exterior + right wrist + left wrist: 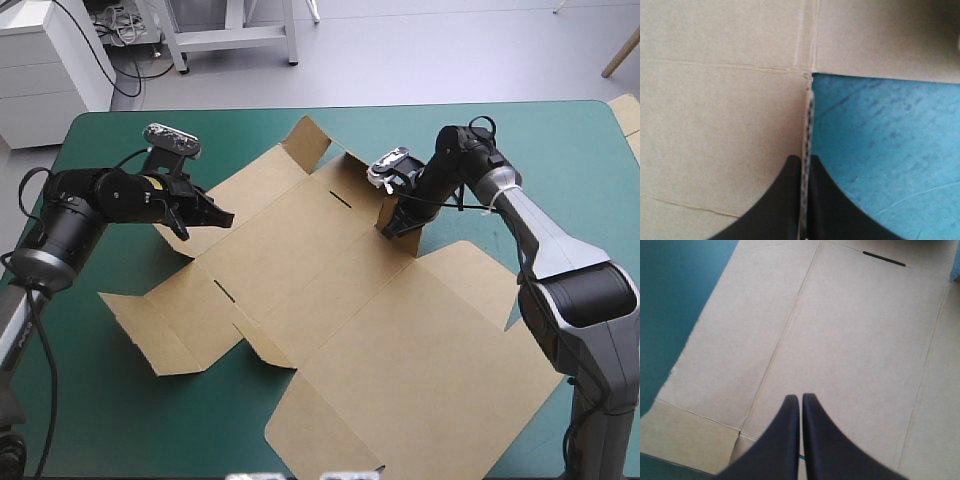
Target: Fold the box
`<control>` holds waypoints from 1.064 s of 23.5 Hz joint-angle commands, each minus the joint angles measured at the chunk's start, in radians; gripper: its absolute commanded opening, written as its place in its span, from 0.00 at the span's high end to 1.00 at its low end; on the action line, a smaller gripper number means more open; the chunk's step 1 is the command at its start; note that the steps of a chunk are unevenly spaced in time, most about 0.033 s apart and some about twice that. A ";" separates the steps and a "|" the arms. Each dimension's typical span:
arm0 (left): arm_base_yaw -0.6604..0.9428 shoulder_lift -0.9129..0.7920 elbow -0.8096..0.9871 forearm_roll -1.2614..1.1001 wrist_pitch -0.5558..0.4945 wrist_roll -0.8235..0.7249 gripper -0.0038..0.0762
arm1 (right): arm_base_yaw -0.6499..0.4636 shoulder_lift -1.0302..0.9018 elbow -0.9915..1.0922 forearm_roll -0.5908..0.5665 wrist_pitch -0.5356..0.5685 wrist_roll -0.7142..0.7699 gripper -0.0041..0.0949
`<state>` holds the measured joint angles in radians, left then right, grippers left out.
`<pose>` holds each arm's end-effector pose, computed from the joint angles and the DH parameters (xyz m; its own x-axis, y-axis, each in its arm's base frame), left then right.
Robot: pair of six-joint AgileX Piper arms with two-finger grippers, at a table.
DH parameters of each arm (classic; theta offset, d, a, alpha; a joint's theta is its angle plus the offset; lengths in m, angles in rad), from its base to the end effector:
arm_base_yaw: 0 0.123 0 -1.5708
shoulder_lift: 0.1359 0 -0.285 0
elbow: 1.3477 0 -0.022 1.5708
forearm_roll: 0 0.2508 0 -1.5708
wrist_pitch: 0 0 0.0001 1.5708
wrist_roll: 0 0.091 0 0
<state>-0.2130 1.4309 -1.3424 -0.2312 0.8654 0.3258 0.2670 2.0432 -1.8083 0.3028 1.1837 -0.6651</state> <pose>0.2982 -0.0808 0.3621 -0.6698 0.3196 -0.6703 0.4432 0.8963 -0.0154 0.4141 0.1393 0.2571 -0.6295 -0.6911 -0.3552 -0.7600 0.6428 0.0962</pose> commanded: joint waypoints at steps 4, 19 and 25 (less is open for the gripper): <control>0.033 -0.137 -0.035 0.032 -0.031 -0.015 0.96 | 0.000 -0.054 -0.088 0.016 -0.023 -0.254 0.98; 0.204 -0.155 -0.035 -0.011 0.087 -0.052 0.96 | 0.160 -0.024 -0.110 -0.014 -0.281 -0.697 0.98; 0.204 -0.155 -0.035 -0.050 0.087 -0.052 0.96 | 0.201 -0.020 -0.110 -0.005 -0.334 -0.822 0.98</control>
<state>-0.0089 1.3106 -1.3438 -0.2339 0.9928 0.2835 0.4560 2.0817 -1.8838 0.2746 0.9068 -1.4116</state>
